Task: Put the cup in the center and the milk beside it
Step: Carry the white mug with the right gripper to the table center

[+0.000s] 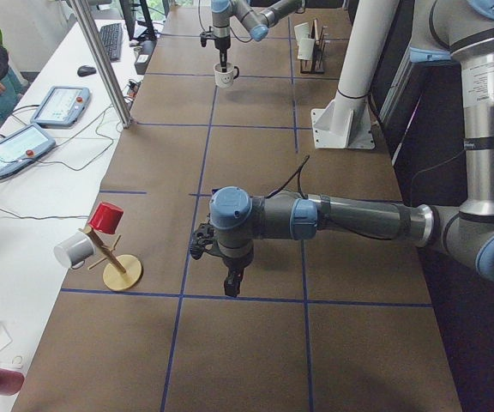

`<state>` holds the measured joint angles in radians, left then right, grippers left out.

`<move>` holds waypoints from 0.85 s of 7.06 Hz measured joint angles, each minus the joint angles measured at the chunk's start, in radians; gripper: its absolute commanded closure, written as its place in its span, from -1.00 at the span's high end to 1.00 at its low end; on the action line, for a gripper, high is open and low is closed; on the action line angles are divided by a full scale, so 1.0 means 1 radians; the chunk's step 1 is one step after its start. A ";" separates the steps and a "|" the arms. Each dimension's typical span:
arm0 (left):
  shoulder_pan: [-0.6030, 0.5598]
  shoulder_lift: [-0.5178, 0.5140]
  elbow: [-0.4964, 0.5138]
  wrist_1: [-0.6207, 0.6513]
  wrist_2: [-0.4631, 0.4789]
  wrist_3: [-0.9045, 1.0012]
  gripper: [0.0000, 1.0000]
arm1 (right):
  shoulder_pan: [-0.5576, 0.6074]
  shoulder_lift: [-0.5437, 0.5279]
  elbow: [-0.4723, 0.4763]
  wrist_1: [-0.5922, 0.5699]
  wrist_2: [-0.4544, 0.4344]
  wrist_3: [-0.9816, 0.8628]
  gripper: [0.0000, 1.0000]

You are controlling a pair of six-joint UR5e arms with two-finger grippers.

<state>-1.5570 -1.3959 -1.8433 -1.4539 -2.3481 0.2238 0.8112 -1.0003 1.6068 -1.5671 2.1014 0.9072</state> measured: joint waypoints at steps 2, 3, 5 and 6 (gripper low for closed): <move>0.000 0.000 -0.001 0.001 0.000 0.000 1.00 | -0.085 0.154 -0.106 -0.019 -0.055 0.150 -0.98; 0.000 0.000 -0.002 0.001 0.000 0.000 1.00 | -0.107 0.202 -0.156 -0.017 -0.068 0.187 -0.98; 0.000 0.000 -0.002 0.001 0.000 0.000 1.00 | -0.131 0.236 -0.201 -0.010 -0.075 0.209 -0.98; 0.000 0.000 -0.002 0.002 -0.011 0.000 1.00 | -0.140 0.240 -0.218 0.004 -0.076 0.227 -0.94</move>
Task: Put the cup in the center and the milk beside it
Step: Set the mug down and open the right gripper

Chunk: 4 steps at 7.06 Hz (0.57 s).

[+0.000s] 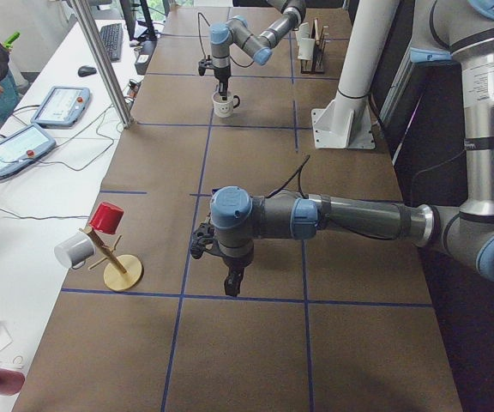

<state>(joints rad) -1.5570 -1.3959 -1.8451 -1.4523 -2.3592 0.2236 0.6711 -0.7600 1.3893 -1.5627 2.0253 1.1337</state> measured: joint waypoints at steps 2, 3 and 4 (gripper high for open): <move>0.000 0.002 0.001 0.001 -0.033 -0.001 1.00 | -0.011 0.016 -0.039 0.037 0.000 0.070 0.03; 0.000 0.003 0.001 0.001 -0.039 -0.001 1.00 | -0.014 0.021 -0.047 0.043 0.000 0.089 0.97; 0.000 0.003 0.001 0.001 -0.041 -0.001 1.00 | -0.018 0.022 -0.050 0.046 -0.002 0.099 0.98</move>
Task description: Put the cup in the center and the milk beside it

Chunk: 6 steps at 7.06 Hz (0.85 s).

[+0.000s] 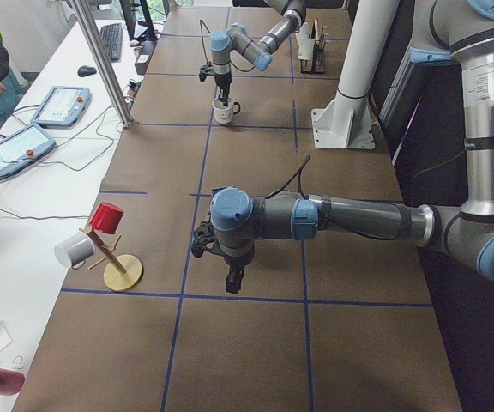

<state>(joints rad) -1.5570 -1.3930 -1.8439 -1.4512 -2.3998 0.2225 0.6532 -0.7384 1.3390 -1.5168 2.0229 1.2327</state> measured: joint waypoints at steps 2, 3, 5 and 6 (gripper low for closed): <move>0.000 0.000 0.000 -0.001 0.000 0.000 1.00 | 0.006 0.001 0.012 0.004 -0.002 -0.001 0.98; 0.000 -0.001 0.000 -0.001 0.003 0.000 1.00 | 0.030 0.000 0.033 0.000 0.007 -0.012 0.98; 0.000 -0.008 0.002 -0.003 0.011 -0.003 1.00 | 0.126 -0.016 0.109 -0.082 0.073 -0.093 0.98; 0.001 -0.018 0.006 -0.014 0.011 -0.007 1.00 | 0.190 -0.049 0.174 -0.163 0.118 -0.183 0.98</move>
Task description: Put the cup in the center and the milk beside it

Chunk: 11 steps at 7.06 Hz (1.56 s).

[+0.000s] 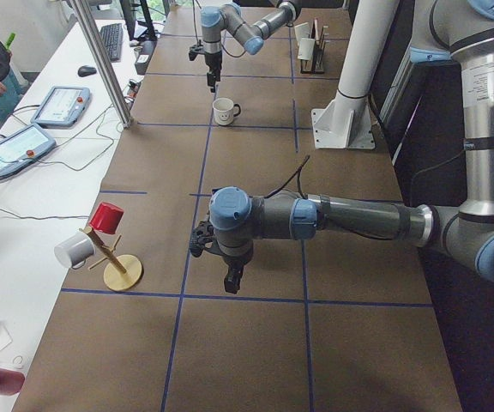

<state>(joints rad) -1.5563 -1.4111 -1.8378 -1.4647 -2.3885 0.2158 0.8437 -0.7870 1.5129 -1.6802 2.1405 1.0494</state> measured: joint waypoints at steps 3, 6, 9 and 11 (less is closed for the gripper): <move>0.000 -0.059 0.033 -0.089 -0.004 -0.011 1.00 | 0.234 -0.199 0.174 -0.177 0.085 -0.405 0.98; 0.001 -0.137 0.071 -0.106 -0.023 -0.032 1.00 | 0.473 -0.490 0.257 -0.232 0.119 -0.939 0.98; 0.016 -0.160 0.026 -0.120 -0.026 -0.077 1.00 | 0.643 -0.774 0.316 -0.180 0.130 -1.248 0.98; 0.090 -0.173 -0.025 -0.123 -0.022 -0.231 1.00 | 0.668 -0.928 0.374 -0.077 0.129 -1.256 0.98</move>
<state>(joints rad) -1.4666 -1.5836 -1.8631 -1.5880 -2.4102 -0.0157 1.5118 -1.7151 1.8871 -1.7570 2.2700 -0.2063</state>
